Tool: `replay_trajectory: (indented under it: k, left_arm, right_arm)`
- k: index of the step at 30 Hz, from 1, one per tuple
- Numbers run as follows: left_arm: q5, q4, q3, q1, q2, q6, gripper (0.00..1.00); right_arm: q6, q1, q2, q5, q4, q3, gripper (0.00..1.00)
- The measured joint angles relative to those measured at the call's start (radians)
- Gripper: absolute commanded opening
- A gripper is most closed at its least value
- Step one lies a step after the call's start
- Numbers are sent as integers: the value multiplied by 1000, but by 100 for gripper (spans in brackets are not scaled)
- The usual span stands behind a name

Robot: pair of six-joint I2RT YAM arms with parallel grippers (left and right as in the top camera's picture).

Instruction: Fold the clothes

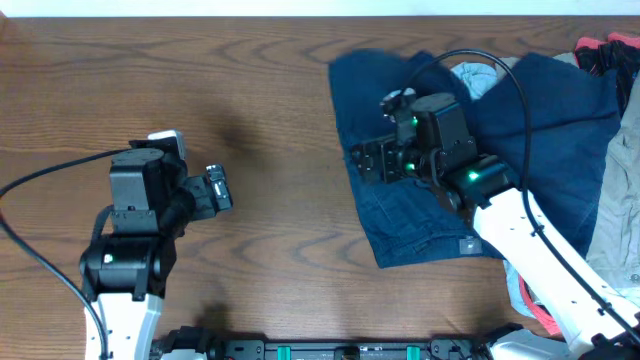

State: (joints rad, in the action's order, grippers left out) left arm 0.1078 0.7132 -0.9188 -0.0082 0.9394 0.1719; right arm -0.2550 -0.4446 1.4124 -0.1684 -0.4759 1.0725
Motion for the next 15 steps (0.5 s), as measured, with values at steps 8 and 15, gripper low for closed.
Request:
replay_trajectory:
  k: [8,15]
  left_arm:
    - [183,9,0,-3,83,176,98]
    - [333,6,0,-113,255,253,98]
  right_arm:
    - [-16,120,-39,257,-353,0,99]
    - [-17,246,-54,319,-533,1,99]
